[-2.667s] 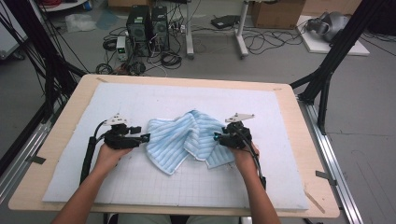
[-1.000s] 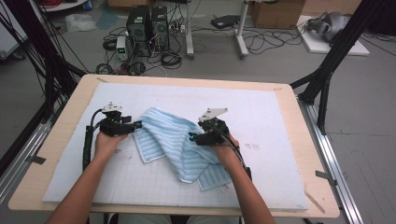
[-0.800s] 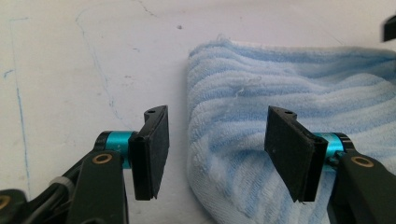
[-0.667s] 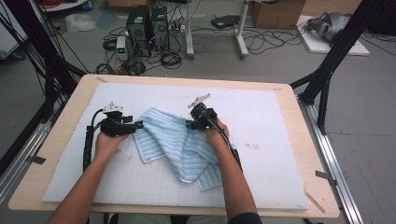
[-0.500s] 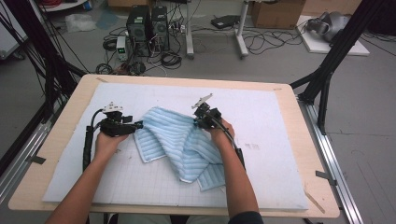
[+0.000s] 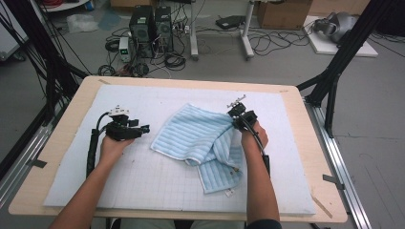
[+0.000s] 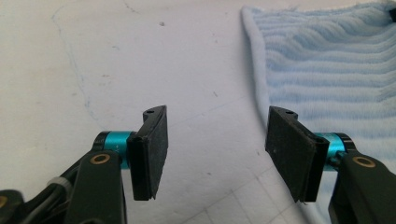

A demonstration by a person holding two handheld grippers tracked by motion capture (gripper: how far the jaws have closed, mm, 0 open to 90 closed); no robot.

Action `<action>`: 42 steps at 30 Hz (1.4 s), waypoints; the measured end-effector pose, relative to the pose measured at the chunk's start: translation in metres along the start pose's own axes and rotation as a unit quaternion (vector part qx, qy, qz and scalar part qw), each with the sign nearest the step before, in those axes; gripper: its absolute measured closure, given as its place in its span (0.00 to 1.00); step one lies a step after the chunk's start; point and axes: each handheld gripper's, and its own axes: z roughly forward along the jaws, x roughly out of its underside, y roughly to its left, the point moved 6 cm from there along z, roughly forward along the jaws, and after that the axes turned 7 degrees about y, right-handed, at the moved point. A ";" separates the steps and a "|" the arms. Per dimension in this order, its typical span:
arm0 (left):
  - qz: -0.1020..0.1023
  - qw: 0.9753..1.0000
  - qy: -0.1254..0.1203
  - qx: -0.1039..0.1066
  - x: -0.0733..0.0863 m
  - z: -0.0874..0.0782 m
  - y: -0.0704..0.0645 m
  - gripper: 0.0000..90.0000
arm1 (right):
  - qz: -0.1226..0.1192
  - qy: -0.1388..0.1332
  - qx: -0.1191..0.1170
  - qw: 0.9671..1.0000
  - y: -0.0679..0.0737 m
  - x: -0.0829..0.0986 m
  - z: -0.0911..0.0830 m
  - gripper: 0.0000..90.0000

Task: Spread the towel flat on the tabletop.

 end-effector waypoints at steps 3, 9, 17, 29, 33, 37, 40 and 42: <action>0.004 1.000 -0.001 0.009 -0.001 0.002 -0.006 0.44 | 0.021 0.020 0.004 1.000 -0.006 0.013 0.006 0.94; 0.019 0.999 -0.004 0.042 0.001 0.009 -0.029 0.45 | 0.052 -0.048 -0.028 0.997 -0.006 0.014 -0.006 0.73; 0.071 0.995 0.038 0.066 0.005 0.035 -0.071 0.42 | 0.078 -0.129 -0.073 0.986 0.000 0.027 -0.035 0.59; 0.142 0.988 0.064 -0.015 0.001 0.046 -0.073 0.96 | 0.094 -0.153 -0.110 0.978 0.001 0.053 -0.044 0.56; 0.117 0.989 0.071 -0.047 -0.006 0.045 -0.051 0.96 | 0.087 -0.152 -0.117 0.977 0.006 0.053 -0.046 0.56; 0.073 0.994 0.063 -0.055 -0.009 0.041 -0.024 0.96 | 0.072 -0.158 -0.122 0.977 0.011 0.050 -0.049 0.57; 0.051 0.995 0.052 -0.064 -0.012 0.035 -0.008 0.97 | 0.065 -0.157 -0.125 0.977 0.014 0.048 -0.049 0.57; 0.041 0.995 0.057 -0.070 -0.012 0.033 0.003 0.96 | 0.062 -0.157 -0.128 0.977 0.016 0.047 -0.048 0.58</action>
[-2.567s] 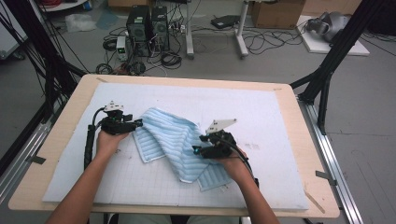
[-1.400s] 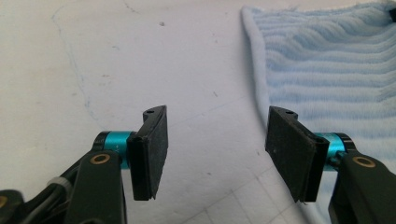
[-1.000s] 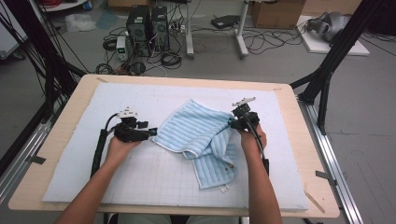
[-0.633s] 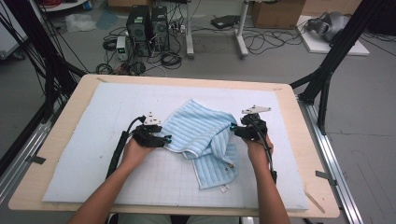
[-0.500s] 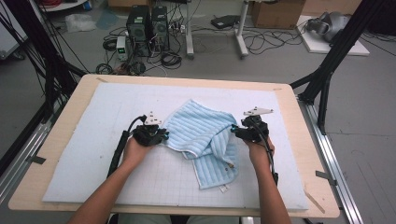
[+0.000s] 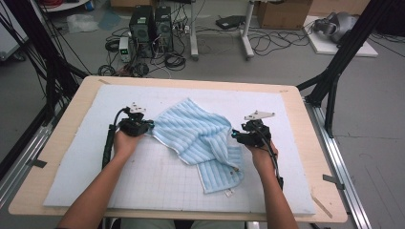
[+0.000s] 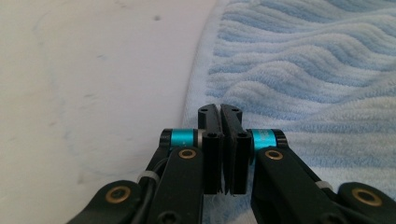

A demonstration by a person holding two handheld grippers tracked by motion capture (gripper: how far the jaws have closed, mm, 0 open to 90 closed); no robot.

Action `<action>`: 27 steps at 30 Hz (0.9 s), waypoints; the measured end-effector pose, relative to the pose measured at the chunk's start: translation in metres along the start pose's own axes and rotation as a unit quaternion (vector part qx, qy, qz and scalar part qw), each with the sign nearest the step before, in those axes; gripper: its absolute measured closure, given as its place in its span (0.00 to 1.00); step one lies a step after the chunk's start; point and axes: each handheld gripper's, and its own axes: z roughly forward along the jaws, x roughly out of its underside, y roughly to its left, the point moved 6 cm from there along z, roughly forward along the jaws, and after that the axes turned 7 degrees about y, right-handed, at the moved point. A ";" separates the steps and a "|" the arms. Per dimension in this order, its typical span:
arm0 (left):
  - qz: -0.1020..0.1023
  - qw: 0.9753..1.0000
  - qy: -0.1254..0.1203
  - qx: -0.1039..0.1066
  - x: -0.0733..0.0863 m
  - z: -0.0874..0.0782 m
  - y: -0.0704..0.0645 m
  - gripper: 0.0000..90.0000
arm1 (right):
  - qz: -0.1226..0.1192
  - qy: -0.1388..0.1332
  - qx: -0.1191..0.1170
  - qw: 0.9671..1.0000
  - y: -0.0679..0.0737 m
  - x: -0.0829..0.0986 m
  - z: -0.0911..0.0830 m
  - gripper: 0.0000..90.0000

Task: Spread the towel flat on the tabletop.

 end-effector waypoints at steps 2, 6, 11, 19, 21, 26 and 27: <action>-0.011 1.000 -0.005 -0.006 0.000 -0.001 0.009 0.96 | -0.001 0.003 -0.003 1.000 0.002 0.000 0.002 0.58; -0.017 0.999 -0.012 -0.025 -0.004 -0.005 0.028 0.96 | -0.009 0.006 -0.013 1.000 0.005 0.000 0.005 0.59; -0.048 0.998 -0.021 -0.039 -0.003 -0.007 0.052 0.96 | -0.016 0.012 -0.023 1.000 0.010 -0.001 0.009 0.60; -0.079 0.995 -0.053 -0.020 -0.010 -0.016 0.045 0.53 | -0.031 0.002 -0.053 0.998 0.025 -0.015 0.023 0.60; -0.072 0.996 -0.056 -0.011 -0.011 -0.019 0.040 0.51 | -0.035 0.003 -0.056 0.998 0.030 -0.024 0.030 0.60; -0.061 0.996 -0.054 0.021 -0.011 -0.019 0.024 0.48 | -0.051 0.041 -0.045 0.997 0.036 -0.040 0.064 0.56; -0.061 0.996 -0.055 0.031 -0.012 -0.019 0.020 0.47 | -0.055 0.052 -0.043 0.996 0.038 -0.041 0.071 0.57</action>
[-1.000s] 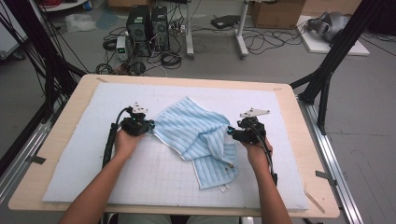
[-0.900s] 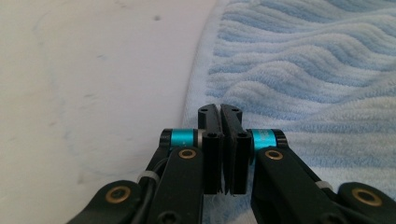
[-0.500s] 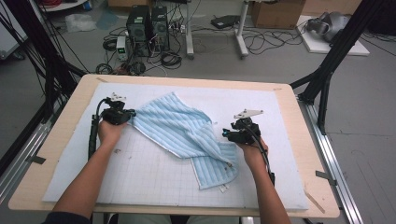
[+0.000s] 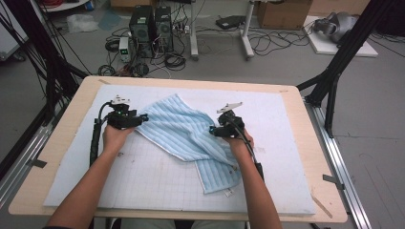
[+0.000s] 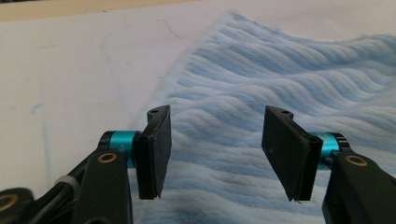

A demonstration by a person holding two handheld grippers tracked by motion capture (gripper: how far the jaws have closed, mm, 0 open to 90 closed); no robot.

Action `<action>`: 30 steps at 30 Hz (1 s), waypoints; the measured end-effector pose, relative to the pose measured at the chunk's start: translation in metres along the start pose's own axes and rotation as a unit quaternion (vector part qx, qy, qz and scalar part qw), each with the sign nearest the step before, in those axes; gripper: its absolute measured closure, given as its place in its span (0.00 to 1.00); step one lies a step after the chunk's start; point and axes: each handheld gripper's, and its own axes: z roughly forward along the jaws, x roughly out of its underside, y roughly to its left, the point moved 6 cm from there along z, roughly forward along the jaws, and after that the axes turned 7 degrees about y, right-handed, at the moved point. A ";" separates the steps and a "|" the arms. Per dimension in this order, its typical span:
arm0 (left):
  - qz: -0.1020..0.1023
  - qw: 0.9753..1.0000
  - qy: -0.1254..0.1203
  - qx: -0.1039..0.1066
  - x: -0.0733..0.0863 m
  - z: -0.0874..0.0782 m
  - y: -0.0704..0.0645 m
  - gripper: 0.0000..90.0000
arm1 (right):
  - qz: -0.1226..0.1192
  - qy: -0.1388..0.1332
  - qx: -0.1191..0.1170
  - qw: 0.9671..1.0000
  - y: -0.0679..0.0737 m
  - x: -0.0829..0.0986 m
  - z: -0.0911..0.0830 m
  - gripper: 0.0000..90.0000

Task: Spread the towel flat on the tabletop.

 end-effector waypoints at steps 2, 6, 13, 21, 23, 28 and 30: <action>0.009 1.000 -0.006 0.011 -0.003 -0.001 -0.009 0.47 | -0.002 0.012 -0.008 1.000 0.001 -0.003 0.010 0.67; 0.029 0.999 -0.014 0.027 -0.007 -0.002 -0.027 0.48 | -0.002 0.006 -0.024 1.000 -0.001 -0.009 0.015 0.90; 0.055 0.996 0.000 0.063 -0.005 0.003 -0.057 0.49 | 0.026 0.004 0.094 0.995 -0.028 -0.014 0.015 0.94; 0.094 0.989 0.028 0.114 0.005 0.015 -0.100 0.45 | 0.086 -0.019 0.131 0.987 -0.049 -0.007 0.006 0.85; 0.109 0.986 0.035 0.125 0.010 0.020 -0.113 0.44 | 0.090 -0.033 0.114 0.989 -0.047 -0.008 0.001 0.75; 0.146 0.979 0.071 0.126 0.022 0.033 -0.136 0.42 | 0.092 -0.070 0.101 0.988 -0.044 -0.005 -0.024 0.66; 0.161 0.977 0.077 0.120 0.024 0.036 -0.143 0.42 | 0.095 -0.083 0.095 0.987 -0.044 0.000 -0.034 0.63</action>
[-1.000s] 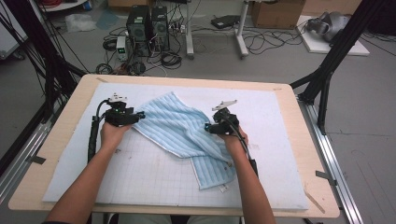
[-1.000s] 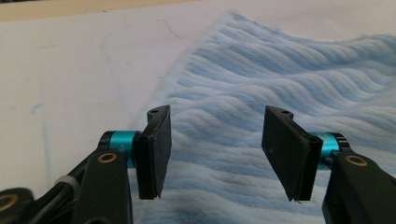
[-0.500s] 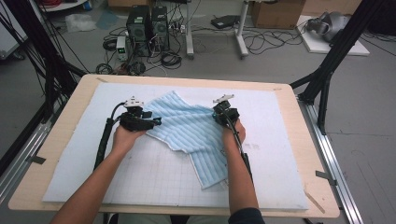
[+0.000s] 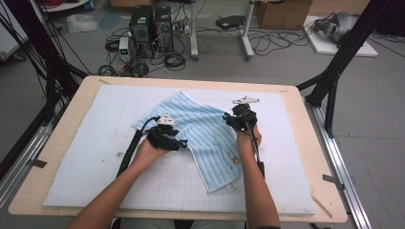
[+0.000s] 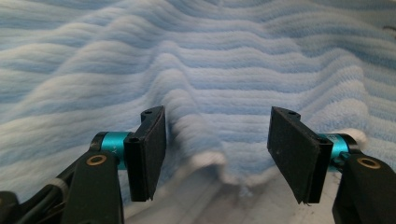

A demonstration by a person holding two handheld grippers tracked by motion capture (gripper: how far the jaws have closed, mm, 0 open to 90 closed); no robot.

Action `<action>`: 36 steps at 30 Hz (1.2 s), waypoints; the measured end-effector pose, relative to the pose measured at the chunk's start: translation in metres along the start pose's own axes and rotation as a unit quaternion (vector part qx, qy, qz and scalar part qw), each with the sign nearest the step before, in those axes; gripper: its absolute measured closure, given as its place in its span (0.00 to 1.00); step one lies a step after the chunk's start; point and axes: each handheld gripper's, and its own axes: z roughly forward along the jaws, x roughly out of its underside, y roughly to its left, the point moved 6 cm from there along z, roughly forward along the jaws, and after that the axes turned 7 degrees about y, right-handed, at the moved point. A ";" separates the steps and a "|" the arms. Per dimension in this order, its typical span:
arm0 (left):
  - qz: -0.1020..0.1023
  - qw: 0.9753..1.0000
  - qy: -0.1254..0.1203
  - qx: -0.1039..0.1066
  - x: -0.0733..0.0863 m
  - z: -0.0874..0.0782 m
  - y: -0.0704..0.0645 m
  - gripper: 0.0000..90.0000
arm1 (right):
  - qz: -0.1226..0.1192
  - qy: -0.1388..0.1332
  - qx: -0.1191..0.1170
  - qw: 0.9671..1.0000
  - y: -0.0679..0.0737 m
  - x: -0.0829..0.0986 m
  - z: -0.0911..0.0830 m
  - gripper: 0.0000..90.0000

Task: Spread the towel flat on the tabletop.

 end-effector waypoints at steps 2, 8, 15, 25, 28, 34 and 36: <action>0.009 1.000 0.007 -0.014 0.000 0.004 -0.003 0.42 | 0.010 -0.006 -0.010 1.000 -0.003 0.007 -0.009 0.61; 0.040 0.998 0.012 -0.044 0.001 0.005 -0.002 0.88 | 0.028 -0.022 -0.019 0.999 -0.011 0.034 -0.029 0.59; 0.001 0.998 0.010 -0.064 0.010 -0.013 0.025 0.93 | 0.011 -0.020 -0.022 1.000 -0.010 0.050 -0.045 0.58; -0.061 0.993 -0.001 -0.099 0.040 -0.049 0.074 0.92 | -0.005 0.002 -0.060 0.998 0.004 0.064 -0.042 0.62; -0.081 0.991 -0.004 -0.108 0.050 -0.059 0.088 0.92 | -0.023 0.002 -0.070 0.997 0.014 0.062 -0.041 0.62; -0.103 0.986 -0.011 -0.128 0.061 -0.073 0.107 0.92 | -0.042 -0.002 -0.117 0.992 0.037 0.058 -0.037 0.64; -0.106 0.986 -0.010 -0.126 0.063 -0.074 0.109 0.92 | -0.063 0.004 -0.141 0.988 0.050 0.058 -0.032 0.66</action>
